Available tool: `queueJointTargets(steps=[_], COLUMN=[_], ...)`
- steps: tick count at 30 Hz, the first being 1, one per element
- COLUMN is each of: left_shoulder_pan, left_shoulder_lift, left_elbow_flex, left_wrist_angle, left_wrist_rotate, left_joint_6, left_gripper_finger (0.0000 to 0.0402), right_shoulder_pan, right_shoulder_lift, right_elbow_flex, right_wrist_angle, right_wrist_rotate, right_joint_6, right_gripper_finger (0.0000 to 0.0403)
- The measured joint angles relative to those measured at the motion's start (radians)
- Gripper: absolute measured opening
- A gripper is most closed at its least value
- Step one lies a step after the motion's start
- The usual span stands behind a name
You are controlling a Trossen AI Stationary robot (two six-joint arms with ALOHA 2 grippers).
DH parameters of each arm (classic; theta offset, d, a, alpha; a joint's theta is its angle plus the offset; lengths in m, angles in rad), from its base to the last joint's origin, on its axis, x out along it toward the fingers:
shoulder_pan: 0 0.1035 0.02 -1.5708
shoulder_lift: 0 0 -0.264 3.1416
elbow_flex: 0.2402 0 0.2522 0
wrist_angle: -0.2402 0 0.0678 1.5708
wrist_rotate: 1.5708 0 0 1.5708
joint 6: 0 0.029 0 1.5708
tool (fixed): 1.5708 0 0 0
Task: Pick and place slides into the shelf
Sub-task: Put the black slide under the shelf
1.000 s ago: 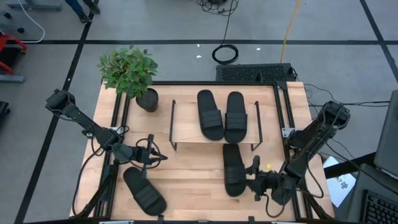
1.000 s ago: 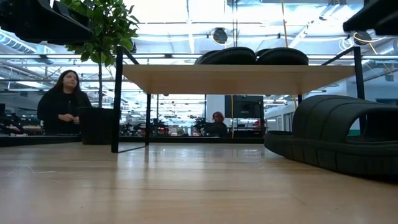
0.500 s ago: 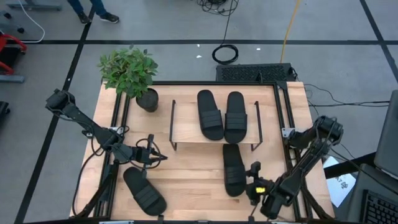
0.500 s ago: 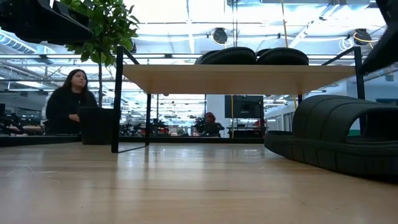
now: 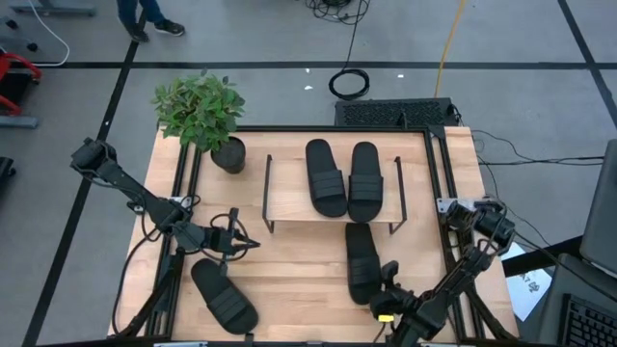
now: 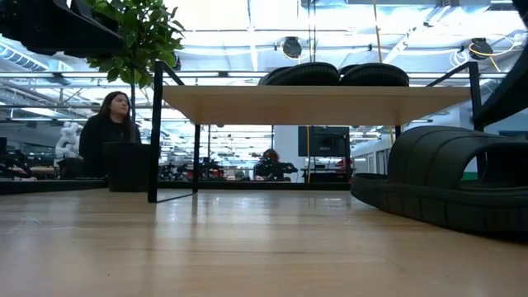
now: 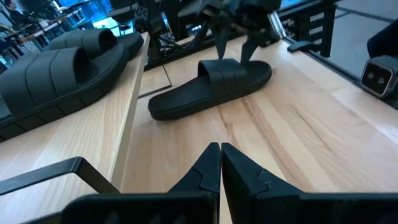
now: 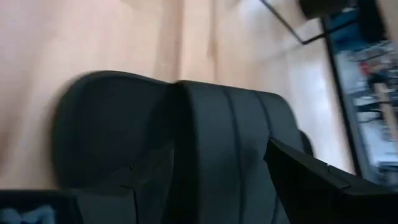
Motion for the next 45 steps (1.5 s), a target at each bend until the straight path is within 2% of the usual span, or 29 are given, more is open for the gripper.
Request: queueJointTargets(steps=[4,9,16,19,25,26,35,39,45], left_shoulder_pan=[0.0,0.0,0.0,0.0,0.0,0.0,0.0,0.0,0.0], left_shoulder_lift=[0.0,0.0,0.0,0.0,0.0,0.0,0.0,0.0,0.0], left_elbow_flex=[0.0,0.0,0.0,0.0,0.0,0.0,0.0,0.0,0.0], left_wrist_angle=[0.019,0.021,0.021,0.018,0.016,0.016,0.015,0.015,0.015], left_wrist_rotate=[0.0,0.006,0.009,0.009,0.009,0.009,0.009,0.009,0.009], left_joint_6=[-0.013,-0.015,-0.011,-0.01,-0.01,-0.01,-0.009,-0.009,-0.009], left_gripper_finger=[0.0017,0.0017,0.0017,0.0017,0.0017,0.0017,0.0017,0.0017,0.0017], right_shoulder_pan=[-0.019,-0.064,-0.12,-0.13,-0.124,-0.122,-0.126,-0.148,-0.183], right_shoulder_lift=[0.028,0.028,0.029,0.028,0.028,0.029,0.03,0.03,0.03], right_elbow_flex=[0.0,0.0,0.0,0.0,-0.001,-0.002,-0.002,-0.002,-0.002], right_wrist_angle=[-0.034,-0.085,-0.102,-0.102,-0.115,-0.113,-0.121,-0.162,-0.291], right_wrist_rotate=[0.052,0.051,-0.032,-0.049,0.013,0.027,0.17,0.174,0.151], right_joint_6=[0.049,0.103,0.113,0.115,0.105,0.099,0.109,0.093,0.171], right_gripper_finger=[0.0247,0.0247,0.0237,0.0194,0.0028,0.0017,0.0004,0.0003,0.0003])
